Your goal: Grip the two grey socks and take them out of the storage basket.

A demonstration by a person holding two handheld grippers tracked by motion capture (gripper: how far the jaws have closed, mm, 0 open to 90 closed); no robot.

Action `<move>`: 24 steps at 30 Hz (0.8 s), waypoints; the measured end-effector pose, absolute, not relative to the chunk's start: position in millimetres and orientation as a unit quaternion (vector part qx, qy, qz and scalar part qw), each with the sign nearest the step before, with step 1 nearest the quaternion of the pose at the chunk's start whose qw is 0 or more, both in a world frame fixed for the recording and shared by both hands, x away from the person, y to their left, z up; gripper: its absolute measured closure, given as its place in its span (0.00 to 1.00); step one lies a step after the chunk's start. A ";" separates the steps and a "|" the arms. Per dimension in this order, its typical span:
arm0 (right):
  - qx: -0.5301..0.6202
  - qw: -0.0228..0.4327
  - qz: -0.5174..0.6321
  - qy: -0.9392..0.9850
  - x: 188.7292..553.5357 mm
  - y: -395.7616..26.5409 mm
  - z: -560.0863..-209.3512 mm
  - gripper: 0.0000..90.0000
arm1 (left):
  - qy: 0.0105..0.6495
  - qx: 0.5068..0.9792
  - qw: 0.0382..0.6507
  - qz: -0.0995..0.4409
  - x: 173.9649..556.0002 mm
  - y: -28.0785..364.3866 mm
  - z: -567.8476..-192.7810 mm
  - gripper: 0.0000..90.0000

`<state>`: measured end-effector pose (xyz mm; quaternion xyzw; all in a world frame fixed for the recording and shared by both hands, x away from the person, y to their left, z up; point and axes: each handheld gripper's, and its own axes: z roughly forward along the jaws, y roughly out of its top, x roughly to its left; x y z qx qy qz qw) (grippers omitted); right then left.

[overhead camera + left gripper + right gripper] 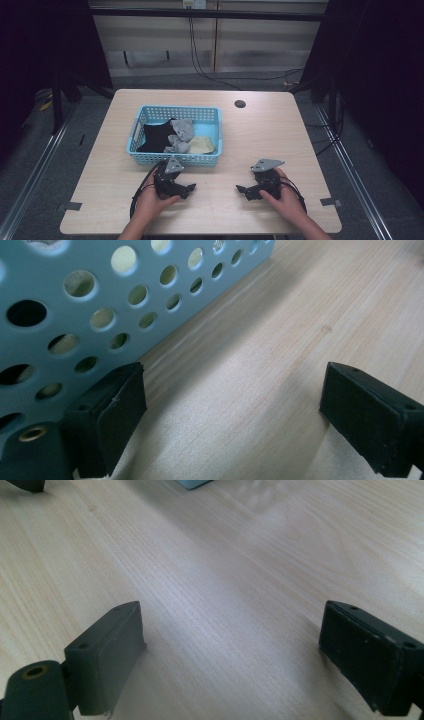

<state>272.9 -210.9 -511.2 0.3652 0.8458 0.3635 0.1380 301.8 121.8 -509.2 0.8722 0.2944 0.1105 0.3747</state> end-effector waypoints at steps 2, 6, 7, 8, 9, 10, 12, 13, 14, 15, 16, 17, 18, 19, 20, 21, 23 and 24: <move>0.365 0.138 0.364 0.846 272.9 -210.8 -511.2 0.12 | 0.297 0.871 0.374 0.113 301.5 121.2 -509.2 0.12; 0.365 0.138 0.364 0.846 273.0 -210.8 -511.2 0.12 | 0.305 0.880 0.348 0.108 301.8 117.6 -503.8 0.13; 0.366 0.138 0.363 0.846 272.9 -210.9 -511.1 0.12 | 0.309 0.883 0.339 0.104 301.1 116.7 -501.2 0.15; 0.365 0.138 0.364 0.846 272.9 -210.8 -511.2 0.12 | 0.310 0.888 0.326 0.101 301.1 116.1 -498.5 0.18; 0.365 0.138 0.363 0.846 272.9 -210.9 -511.1 0.12 | 0.313 0.891 0.316 0.094 300.8 115.2 -496.3 0.19; 0.365 0.138 0.363 0.846 272.9 -210.9 -511.2 0.12 | 0.314 0.895 0.305 0.090 300.6 114.7 -494.0 0.19; 0.365 0.138 0.363 0.846 272.9 -210.9 -511.1 0.12 | 0.317 0.902 0.286 0.069 300.6 114.5 -489.4 0.22; 0.365 0.138 0.363 0.846 272.9 -210.9 -511.1 0.12 | 0.314 0.908 0.271 0.062 301.1 114.6 -486.7 0.22; 0.365 0.138 0.363 0.846 272.9 -210.9 -511.1 0.12 | 0.312 0.911 0.263 0.055 301.2 114.9 -483.9 0.22; 0.366 0.138 0.363 0.846 272.9 -210.9 -511.1 0.12 | 0.311 0.913 0.257 0.056 301.8 115.4 -480.8 0.23; 0.366 0.138 0.363 0.846 272.9 -210.9 -511.1 0.12 | 0.315 0.914 0.250 0.048 302.4 115.7 -477.4 0.24; 0.365 0.138 0.363 0.846 272.9 -210.9 -511.1 0.12 | 0.317 0.916 0.243 0.041 303.0 116.0 -473.8 0.24; 0.365 0.138 0.364 0.846 273.0 -210.9 -511.2 0.12 | 0.318 0.917 0.237 0.035 303.9 116.3 -470.0 0.24; 0.366 0.138 0.363 0.846 272.9 -210.9 -511.2 0.12 | 0.323 0.918 0.230 0.027 304.7 116.5 -465.6 0.24; 0.365 0.138 0.363 0.846 272.9 -210.9 -511.1 0.12 | 0.326 0.917 0.228 0.026 305.1 116.5 -463.4 0.24; 0.366 0.139 0.363 0.846 272.9 -210.8 -511.2 0.12 | 0.328 0.918 0.224 0.024 306.4 117.0 -460.5 0.25; 0.365 0.138 0.364 0.846 273.0 -210.9 -511.2 0.12 | 0.327 0.921 0.210 0.017 308.8 117.8 -455.4 0.25; 0.366 0.138 0.364 0.846 272.9 -210.8 -511.2 0.12 | 0.330 0.921 0.205 0.015 309.4 117.6 -453.2 0.25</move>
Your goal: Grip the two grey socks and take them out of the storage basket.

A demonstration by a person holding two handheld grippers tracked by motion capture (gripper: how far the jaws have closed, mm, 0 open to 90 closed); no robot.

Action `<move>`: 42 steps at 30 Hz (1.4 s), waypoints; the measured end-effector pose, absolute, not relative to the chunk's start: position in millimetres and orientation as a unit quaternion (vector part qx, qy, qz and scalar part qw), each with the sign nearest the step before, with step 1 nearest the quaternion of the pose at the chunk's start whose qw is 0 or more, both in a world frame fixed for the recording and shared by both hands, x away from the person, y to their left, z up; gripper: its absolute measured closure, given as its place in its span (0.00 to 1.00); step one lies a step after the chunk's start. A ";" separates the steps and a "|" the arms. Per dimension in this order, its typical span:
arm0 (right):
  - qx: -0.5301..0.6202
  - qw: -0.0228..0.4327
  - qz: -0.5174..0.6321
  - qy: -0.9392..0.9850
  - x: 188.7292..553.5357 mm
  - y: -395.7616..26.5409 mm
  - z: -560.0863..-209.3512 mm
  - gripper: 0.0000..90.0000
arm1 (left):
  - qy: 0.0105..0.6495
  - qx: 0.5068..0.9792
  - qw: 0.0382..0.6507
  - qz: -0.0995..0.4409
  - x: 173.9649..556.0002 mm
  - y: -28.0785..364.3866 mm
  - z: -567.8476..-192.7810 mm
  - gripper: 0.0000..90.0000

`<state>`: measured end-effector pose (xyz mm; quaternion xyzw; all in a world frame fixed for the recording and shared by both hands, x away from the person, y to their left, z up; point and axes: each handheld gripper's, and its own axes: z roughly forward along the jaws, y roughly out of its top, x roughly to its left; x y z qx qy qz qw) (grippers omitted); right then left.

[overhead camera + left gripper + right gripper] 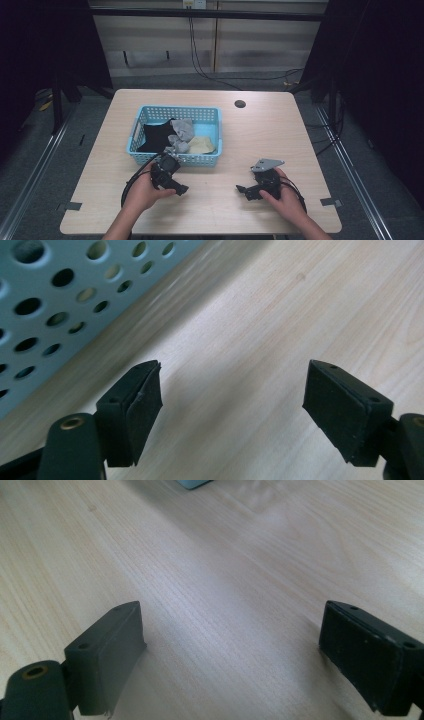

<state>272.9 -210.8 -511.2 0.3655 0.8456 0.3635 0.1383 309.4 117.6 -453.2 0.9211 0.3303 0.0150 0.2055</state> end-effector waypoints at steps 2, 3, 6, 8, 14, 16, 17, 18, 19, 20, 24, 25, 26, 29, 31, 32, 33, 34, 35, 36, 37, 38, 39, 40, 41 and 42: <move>0.365 0.138 0.363 0.846 273.0 -210.9 -511.2 0.12 | 0.329 0.924 0.197 0.009 311.2 117.3 -448.4 0.26; 0.365 0.138 0.363 0.846 272.9 -210.9 -511.2 0.12 | 0.327 0.925 0.194 0.004 312.5 117.2 -445.6 0.26; 0.365 0.138 0.364 0.846 273.0 -210.9 -511.2 0.12 | 0.324 0.926 0.193 0.002 315.3 115.6 -437.9 0.26; 0.365 0.138 0.364 0.846 273.0 -210.9 -511.2 0.12 | 0.325 0.926 0.190 -0.002 317.0 114.3 -432.7 0.26; 0.365 0.138 0.364 0.846 273.0 -210.9 -511.2 0.12 | 0.312 0.934 0.171 -0.012 323.6 110.1 -419.2 0.26; 0.365 0.138 0.364 0.846 273.0 -210.9 -511.2 0.12 | 0.312 0.935 0.167 -0.018 325.7 108.4 -415.5 0.26; 0.365 0.138 0.364 0.846 272.9 -210.9 -511.2 0.12 | 0.311 0.935 0.168 -0.019 326.7 107.6 -413.9 0.26; 0.365 0.138 0.364 0.846 273.0 -210.9 -511.2 0.12 | 0.310 0.936 0.166 -0.020 327.9 107.0 -411.8 0.26; 0.365 0.138 0.364 0.846 272.9 -210.9 -511.2 0.12 | 0.311 0.936 0.166 -0.021 329.1 106.4 -410.1 0.26; 0.365 0.138 0.364 0.846 272.9 -210.9 -511.2 0.12 | 0.307 0.938 0.161 -0.022 330.8 106.0 -407.4 0.26; 0.365 0.138 0.364 0.846 272.9 -210.9 -511.2 0.12 | 0.313 0.935 0.166 -0.026 335.4 103.7 -399.3 0.26; 0.366 0.138 0.365 0.845 272.9 -210.7 -511.2 0.12 | 0.312 0.936 0.162 -0.026 337.2 103.5 -396.4 0.26; 0.366 0.138 0.364 0.846 272.9 -210.9 -511.2 0.12 | 0.313 0.935 0.166 -0.027 338.9 103.3 -394.5 0.26; 0.364 0.140 0.364 0.846 273.2 -211.0 -511.2 0.12 | 0.317 0.933 0.169 -0.027 343.9 101.7 -390.0 0.26; 0.365 0.140 0.365 0.845 273.1 -210.9 -511.2 0.12 | 0.317 0.933 0.167 -0.029 347.7 101.4 -386.6 0.26; 0.365 0.140 0.365 0.845 273.1 -210.9 -511.2 0.12 | 0.315 0.934 0.165 -0.029 350.3 101.4 -384.5 0.26; 0.365 0.140 0.365 0.845 273.1 -210.9 -511.2 0.12 | 0.318 0.933 0.166 -0.028 351.8 100.8 -383.7 0.26; 0.365 0.140 0.365 0.845 273.1 -210.9 -511.2 0.12 | 0.315 0.934 0.164 -0.026 353.5 100.2 -382.6 0.26; 0.365 0.140 0.365 0.845 273.1 -210.9 -511.2 0.12 | 0.318 0.933 0.168 -0.027 355.3 99.8 -382.0 0.26; 0.365 0.140 0.365 0.845 273.1 -210.9 -511.2 0.12 | 0.317 0.933 0.165 -0.029 357.4 99.7 -380.7 0.26; 0.365 0.139 0.366 0.845 273.1 -210.8 -511.3 0.12 | 0.317 0.933 0.165 -0.030 359.2 99.4 -379.3 0.26; 0.365 0.140 0.365 0.845 273.1 -210.9 -511.2 0.12 | 0.319 0.932 0.169 -0.028 361.1 99.1 -378.2 0.26; 0.365 0.140 0.365 0.845 273.1 -210.9 -511.2 0.12 | 0.319 0.932 0.169 -0.030 363.4 99.2 -376.9 0.26; 0.365 0.140 0.365 0.845 273.2 -210.8 -511.3 0.12 | 0.322 0.930 0.173 -0.027 365.0 98.7 -375.8 0.26; 0.365 0.140 0.365 0.845 273.1 -210.9 -511.3 0.12 | 0.324 0.930 0.173 -0.024 367.2 98.4 -374.7 0.26; 0.365 0.140 0.365 0.845 273.1 -210.9 -511.3 0.12 | 0.325 0.930 0.171 -0.025 369.7 98.4 -373.7 0.26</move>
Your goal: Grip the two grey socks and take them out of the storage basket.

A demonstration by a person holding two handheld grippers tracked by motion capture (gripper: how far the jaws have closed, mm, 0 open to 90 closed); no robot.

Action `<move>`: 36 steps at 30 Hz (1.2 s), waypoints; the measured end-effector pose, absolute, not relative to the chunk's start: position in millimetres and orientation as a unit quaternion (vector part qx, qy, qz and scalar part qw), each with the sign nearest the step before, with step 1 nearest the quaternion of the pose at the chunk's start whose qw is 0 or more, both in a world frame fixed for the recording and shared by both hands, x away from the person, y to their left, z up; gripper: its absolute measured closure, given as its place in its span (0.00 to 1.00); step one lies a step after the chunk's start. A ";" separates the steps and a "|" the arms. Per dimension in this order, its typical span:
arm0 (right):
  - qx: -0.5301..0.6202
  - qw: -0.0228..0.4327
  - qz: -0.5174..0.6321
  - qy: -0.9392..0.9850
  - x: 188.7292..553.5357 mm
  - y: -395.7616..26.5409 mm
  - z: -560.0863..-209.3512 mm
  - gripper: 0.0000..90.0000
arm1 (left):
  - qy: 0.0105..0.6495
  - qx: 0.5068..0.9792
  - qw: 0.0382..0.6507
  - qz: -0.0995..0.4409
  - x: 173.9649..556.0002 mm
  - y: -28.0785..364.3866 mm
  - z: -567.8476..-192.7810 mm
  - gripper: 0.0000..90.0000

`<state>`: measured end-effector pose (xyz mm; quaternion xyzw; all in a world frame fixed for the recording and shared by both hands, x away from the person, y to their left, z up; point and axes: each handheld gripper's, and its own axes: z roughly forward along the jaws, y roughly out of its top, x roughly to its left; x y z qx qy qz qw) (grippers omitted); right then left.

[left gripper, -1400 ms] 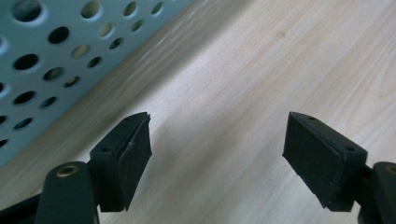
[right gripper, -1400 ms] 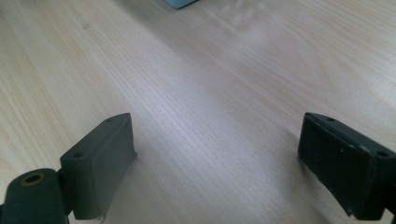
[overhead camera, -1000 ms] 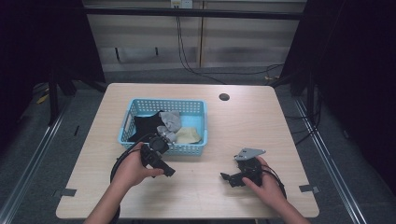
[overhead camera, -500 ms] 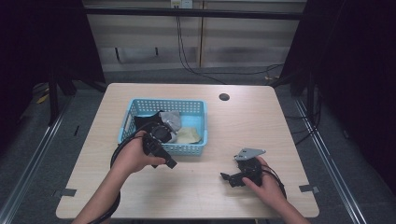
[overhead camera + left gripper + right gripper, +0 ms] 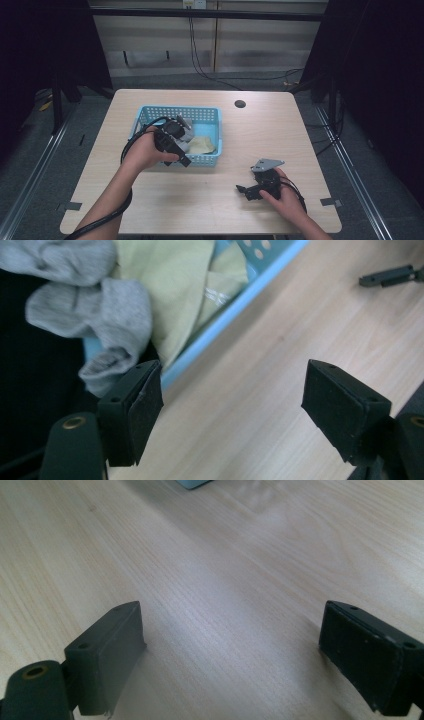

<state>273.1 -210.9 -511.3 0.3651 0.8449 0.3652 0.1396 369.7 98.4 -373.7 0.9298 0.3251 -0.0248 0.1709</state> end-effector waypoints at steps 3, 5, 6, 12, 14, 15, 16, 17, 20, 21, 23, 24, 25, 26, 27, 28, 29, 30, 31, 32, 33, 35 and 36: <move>0.365 0.140 0.365 0.845 273.1 -210.9 -511.2 0.12 | 0.330 0.929 0.166 -0.020 377.5 97.5 -373.2 0.26; 0.365 0.140 0.365 0.845 273.1 -210.9 -511.2 0.12 | 0.340 0.925 0.170 -0.013 381.9 96.1 -375.1 0.26; 0.365 0.140 0.365 0.845 273.2 -210.8 -511.3 0.12 | 0.344 0.923 0.170 -0.010 384.7 95.7 -375.9 0.26; 0.365 0.140 0.365 0.845 273.2 -210.9 -511.3 0.12 | 0.362 0.916 0.173 0.000 401.7 94.7 -386.5 0.26; 0.365 0.140 0.366 0.845 273.2 -210.8 -511.4 0.12 | 0.371 0.913 0.172 0.006 408.0 96.3 -391.1 0.26; 0.365 0.140 0.365 0.845 273.1 -210.9 -511.2 0.12 | 0.376 0.911 0.171 0.010 411.2 97.3 -393.1 0.26; 0.365 0.140 0.366 0.845 273.2 -210.8 -511.3 0.12 | 0.384 0.907 0.173 0.010 414.1 98.6 -395.2 0.26; 0.364 0.140 0.365 0.845 273.2 -210.9 -511.4 0.12 | 0.389 0.904 0.176 0.011 417.3 100.5 -397.3 0.26; 0.365 0.140 0.366 0.845 273.2 -210.8 -511.4 0.12 | 0.404 0.899 0.167 0.014 424.9 106.1 -403.8 0.26; 0.365 0.139 0.365 0.845 273.1 -210.8 -511.3 0.12 | 0.410 0.896 0.168 0.015 426.4 107.6 -406.9 0.26; 0.365 0.140 0.365 0.845 273.2 -210.9 -511.2 0.12 | 0.421 0.891 0.168 0.015 428.9 111.0 -411.8 0.26; 0.365 0.140 0.366 0.845 273.2 -210.8 -511.3 0.12 | 0.422 0.891 0.167 0.016 429.9 112.8 -413.9 0.26; 0.365 0.140 0.365 0.845 273.1 -210.8 -511.3 0.12 | 0.425 0.890 0.167 0.014 430.6 114.2 -416.1 0.26; 0.365 0.139 0.365 0.845 273.1 -210.8 -511.3 0.12 | 0.427 0.889 0.166 0.014 431.1 115.6 -418.1 0.27; 0.365 0.140 0.365 0.845 273.1 -210.9 -511.3 0.12 | 0.428 0.888 0.166 0.013 431.6 116.9 -419.8 0.27; 0.365 0.140 0.366 0.845 273.2 -210.8 -511.3 0.12 | 0.433 0.886 0.166 0.014 432.0 118.2 -421.5 0.28; 0.365 0.140 0.366 0.845 273.2 -210.8 -511.4 0.12 | 0.435 0.885 0.164 0.010 432.7 119.7 -422.9 0.28; 0.365 0.140 0.366 0.845 273.2 -210.8 -511.4 0.12 | 0.439 0.883 0.164 0.007 433.3 121.0 -424.4 0.28; 0.365 0.140 0.365 0.845 273.1 -210.9 -511.2 0.12 | 0.444 0.880 0.167 0.004 433.7 121.5 -426.3 0.30; 0.365 0.140 0.366 0.845 273.2 -210.8 -511.3 0.12 | 0.444 0.881 0.163 0.002 434.1 122.4 -427.3 0.31; 0.365 0.140 0.366 0.845 273.2 -210.8 -511.4 0.12 | 0.446 0.880 0.163 -0.002 434.3 122.7 -428.6 0.32; 0.365 0.140 0.365 0.845 273.2 -210.8 -511.3 0.12 | 0.451 0.878 0.163 -0.015 434.3 122.4 -431.6 0.37; 0.365 0.140 0.365 0.845 273.1 -210.8 -511.2 0.12 | 0.453 0.876 0.163 -0.023 434.0 121.9 -433.3 0.39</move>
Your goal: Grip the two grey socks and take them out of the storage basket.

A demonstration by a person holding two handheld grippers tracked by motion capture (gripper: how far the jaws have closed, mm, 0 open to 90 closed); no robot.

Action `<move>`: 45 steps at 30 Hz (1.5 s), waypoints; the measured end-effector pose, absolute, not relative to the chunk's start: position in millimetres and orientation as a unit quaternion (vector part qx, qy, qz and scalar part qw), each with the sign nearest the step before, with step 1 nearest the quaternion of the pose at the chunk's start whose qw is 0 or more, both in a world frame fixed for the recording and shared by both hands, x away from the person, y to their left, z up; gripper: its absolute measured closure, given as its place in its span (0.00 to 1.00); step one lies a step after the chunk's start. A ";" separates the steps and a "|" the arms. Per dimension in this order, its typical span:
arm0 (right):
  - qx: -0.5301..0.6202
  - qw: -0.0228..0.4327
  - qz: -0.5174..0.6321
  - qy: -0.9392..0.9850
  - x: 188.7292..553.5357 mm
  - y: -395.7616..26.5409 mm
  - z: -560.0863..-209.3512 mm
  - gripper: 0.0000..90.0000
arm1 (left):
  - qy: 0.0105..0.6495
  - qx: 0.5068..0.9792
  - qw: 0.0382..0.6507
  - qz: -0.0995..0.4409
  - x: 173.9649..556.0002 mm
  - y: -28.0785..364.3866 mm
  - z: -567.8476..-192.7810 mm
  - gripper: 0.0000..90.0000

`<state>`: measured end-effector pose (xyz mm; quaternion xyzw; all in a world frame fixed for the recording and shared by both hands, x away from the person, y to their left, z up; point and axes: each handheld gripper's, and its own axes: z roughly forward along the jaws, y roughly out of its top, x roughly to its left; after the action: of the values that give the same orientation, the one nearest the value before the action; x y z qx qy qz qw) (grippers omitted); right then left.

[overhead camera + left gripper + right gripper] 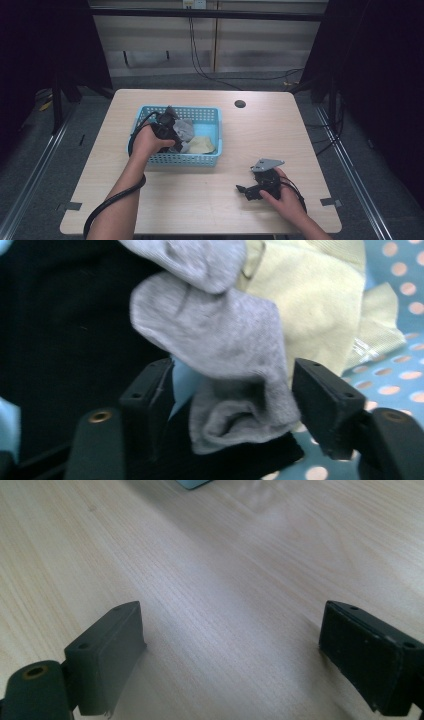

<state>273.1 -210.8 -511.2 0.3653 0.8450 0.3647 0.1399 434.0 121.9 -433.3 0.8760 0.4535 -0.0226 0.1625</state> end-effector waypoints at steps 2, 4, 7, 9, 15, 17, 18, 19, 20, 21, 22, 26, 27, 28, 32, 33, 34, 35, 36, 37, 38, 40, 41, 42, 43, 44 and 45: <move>0.365 0.140 0.365 0.845 273.1 -210.8 -511.3 0.12 | 0.452 0.878 0.152 -0.028 433.6 121.1 -436.2 0.44; 0.367 0.138 0.364 0.845 272.9 -210.6 -511.2 0.12 | 0.458 0.876 0.147 -0.037 433.7 120.5 -439.1 0.51; 0.367 0.138 0.364 0.845 272.9 -210.6 -511.2 0.12 | 0.455 0.878 0.139 -0.049 433.2 118.5 -441.7 0.61; 0.367 0.138 0.364 0.845 272.9 -210.6 -511.2 0.12 | 0.451 0.881 0.135 -0.049 433.4 116.7 -441.8 0.68; 0.367 0.138 0.364 0.845 272.8 -210.6 -511.2 0.12 | 0.450 0.884 0.124 -0.041 435.0 115.0 -431.9 0.86; 0.367 0.138 0.365 0.845 272.9 -210.6 -511.2 0.12 | 0.448 0.884 0.128 -0.035 435.6 115.5 -426.2 0.87; 0.365 0.140 0.365 0.845 273.1 -210.8 -511.2 0.12 | 0.447 0.884 0.130 -0.033 435.8 115.8 -422.6 0.87; 0.365 0.140 0.365 0.845 273.1 -210.8 -511.3 0.12 | 0.447 0.884 0.132 -0.032 435.7 115.9 -418.7 0.87; 0.365 0.140 0.365 0.845 273.1 -210.8 -511.3 0.12 | 0.447 0.884 0.135 -0.029 435.8 116.2 -414.9 0.87; 0.365 0.140 0.365 0.845 273.1 -210.8 -511.3 0.12 | 0.446 0.884 0.136 -0.026 435.8 116.4 -411.3 0.87; 0.365 0.140 0.365 0.845 273.1 -210.8 -511.3 0.12 | 0.443 0.886 0.136 -0.024 435.8 116.8 -407.8 0.87; 0.364 0.140 0.364 0.845 273.2 -210.9 -511.3 0.12 | 0.441 0.886 0.141 -0.014 435.5 119.0 -396.1 0.87; 0.365 0.140 0.365 0.845 273.1 -210.8 -511.3 0.12 | 0.441 0.886 0.142 -0.013 435.5 119.8 -393.1 0.87; 0.365 0.140 0.365 0.845 273.1 -210.8 -511.3 0.12 | 0.441 0.886 0.144 -0.010 435.4 120.6 -390.3 0.87; 0.366 0.139 0.365 0.845 273.1 -210.8 -511.1 0.12 | 0.436 0.888 0.144 -0.011 434.1 121.4 -379.9 0.87; 0.365 0.140 0.365 0.845 273.1 -210.8 -511.2 0.12 | 0.434 0.889 0.145 -0.012 433.6 121.3 -377.6 0.87; 0.366 0.139 0.365 0.845 273.1 -210.8 -511.2 0.12 | 0.432 0.890 0.144 -0.013 433.1 121.3 -374.9 0.87; 0.365 0.140 0.365 0.845 273.1 -210.8 -511.2 0.12 | 0.429 0.892 0.143 -0.014 432.4 120.8 -372.3 0.87; 0.366 0.139 0.365 0.845 273.1 -210.8 -511.1 0.12 | 0.427 0.893 0.144 -0.016 431.5 120.1 -369.9 0.87; 0.366 0.140 0.364 0.845 273.1 -210.8 -511.1 0.12 | 0.424 0.894 0.143 -0.015 430.3 119.3 -367.2 0.87; 0.365 0.139 0.365 0.845 273.1 -210.8 -511.2 0.12 | 0.423 0.894 0.145 -0.016 428.9 118.3 -364.5 0.87; 0.366 0.140 0.364 0.845 273.1 -210.8 -511.1 0.12 | 0.420 0.895 0.148 -0.018 425.7 116.2 -359.6 0.87; 0.365 0.140 0.365 0.845 273.1 -210.8 -511.2 0.12 | 0.417 0.896 0.149 -0.021 423.8 115.0 -357.4 0.87; 0.365 0.140 0.365 0.845 273.1 -210.8 -511.2 0.12 | 0.414 0.897 0.151 -0.022 421.6 113.5 -355.3 0.87; 0.365 0.140 0.365 0.845 273.1 -210.8 -511.2 0.12 | 0.409 0.899 0.154 -0.023 419.2 112.1 -353.4 0.87; 0.365 0.139 0.365 0.845 273.1 -210.8 -511.2 0.12 | 0.402 0.902 0.156 -0.025 416.8 110.6 -351.7 0.87; 0.365 0.139 0.365 0.845 273.2 -210.8 -511.3 0.12 | 0.396 0.904 0.156 -0.026 414.3 109.1 -349.6 0.87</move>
<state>273.2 -210.8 -511.3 0.3653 0.8447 0.3655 0.1394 414.3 109.1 -349.6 0.9044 0.3962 -0.0257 0.1562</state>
